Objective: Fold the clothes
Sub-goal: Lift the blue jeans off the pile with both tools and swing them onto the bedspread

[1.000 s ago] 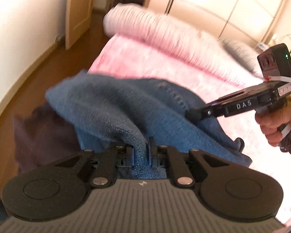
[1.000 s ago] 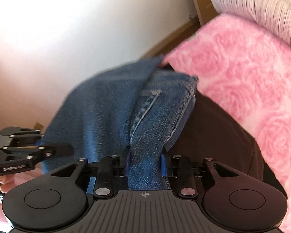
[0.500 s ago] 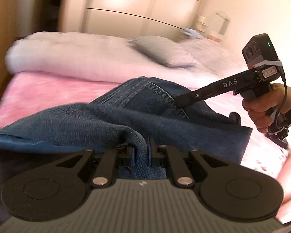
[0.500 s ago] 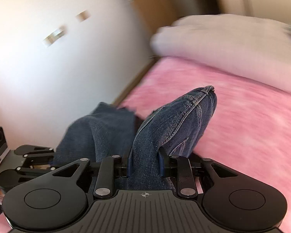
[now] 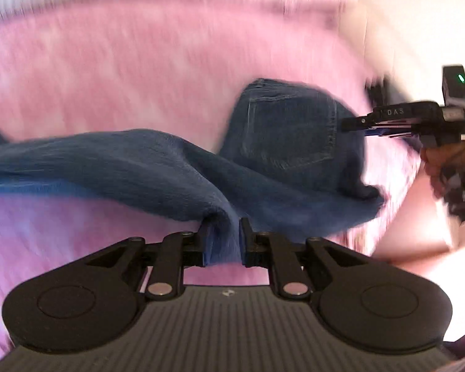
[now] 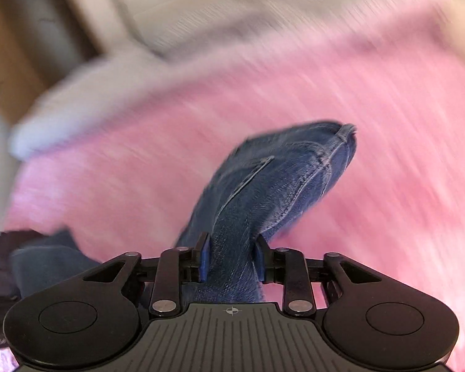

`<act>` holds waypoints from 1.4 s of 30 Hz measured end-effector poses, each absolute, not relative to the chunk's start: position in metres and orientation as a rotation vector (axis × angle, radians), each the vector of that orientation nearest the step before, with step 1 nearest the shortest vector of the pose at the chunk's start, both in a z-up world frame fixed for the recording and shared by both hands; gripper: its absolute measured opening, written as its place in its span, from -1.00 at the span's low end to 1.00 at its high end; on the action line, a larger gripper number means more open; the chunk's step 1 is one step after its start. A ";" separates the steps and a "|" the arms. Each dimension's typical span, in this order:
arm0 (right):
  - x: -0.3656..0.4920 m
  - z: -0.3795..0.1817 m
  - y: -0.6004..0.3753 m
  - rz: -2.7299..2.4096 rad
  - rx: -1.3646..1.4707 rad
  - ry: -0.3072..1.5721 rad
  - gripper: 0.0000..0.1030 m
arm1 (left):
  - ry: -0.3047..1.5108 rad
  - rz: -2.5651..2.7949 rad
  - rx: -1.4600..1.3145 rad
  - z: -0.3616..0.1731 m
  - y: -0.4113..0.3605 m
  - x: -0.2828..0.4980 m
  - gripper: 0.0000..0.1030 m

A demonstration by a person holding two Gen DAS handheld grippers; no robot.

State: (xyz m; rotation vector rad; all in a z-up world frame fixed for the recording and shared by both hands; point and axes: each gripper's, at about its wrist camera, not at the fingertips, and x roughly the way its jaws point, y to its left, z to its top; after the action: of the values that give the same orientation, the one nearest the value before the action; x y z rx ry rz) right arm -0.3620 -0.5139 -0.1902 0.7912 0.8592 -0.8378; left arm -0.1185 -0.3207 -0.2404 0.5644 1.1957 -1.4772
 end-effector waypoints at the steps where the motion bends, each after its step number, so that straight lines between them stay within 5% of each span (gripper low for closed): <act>1: -0.381 -0.207 -0.518 -0.864 0.842 0.931 -0.34 | 1.214 -1.493 0.614 -0.243 -0.319 -0.126 -0.72; 8: -0.427 -0.198 -0.516 -0.784 0.720 0.983 -0.08 | 1.192 -1.435 0.705 -0.216 -0.304 -0.095 -0.32; 13: -0.377 -0.207 -0.524 -0.609 0.587 1.022 0.10 | 1.062 -1.358 0.765 -0.202 -0.320 -0.025 -0.05; 22: -0.293 -0.244 -0.551 -0.444 0.259 1.249 0.26 | 0.934 -1.328 0.898 -0.258 -0.384 0.093 0.14; 28: -0.248 -0.262 -0.566 -0.316 0.081 1.331 0.44 | 1.000 -1.200 0.920 -0.293 -0.368 0.181 0.46; 36: -0.197 -0.302 -0.551 0.096 -0.310 1.460 0.50 | 1.203 -1.233 0.995 -0.346 -0.374 0.208 0.38; 37: -0.195 -0.308 -0.553 0.133 -0.335 1.473 0.50 | 1.209 -1.232 1.016 -0.350 -0.374 0.204 0.21; 39: -0.189 -0.317 -0.560 0.193 -0.367 1.491 0.51 | 1.206 -1.259 1.018 -0.346 -0.372 0.197 -0.56; 42: -0.182 -0.330 -0.567 0.294 -0.414 1.517 0.51 | 1.154 -1.314 0.971 -0.322 -0.361 0.188 -0.69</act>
State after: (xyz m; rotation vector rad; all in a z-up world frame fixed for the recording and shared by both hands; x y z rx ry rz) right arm -0.1824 -0.5671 -0.3304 -0.4141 1.5169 0.2937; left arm 0.1878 -0.3606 -0.3223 0.9711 1.1540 -1.3138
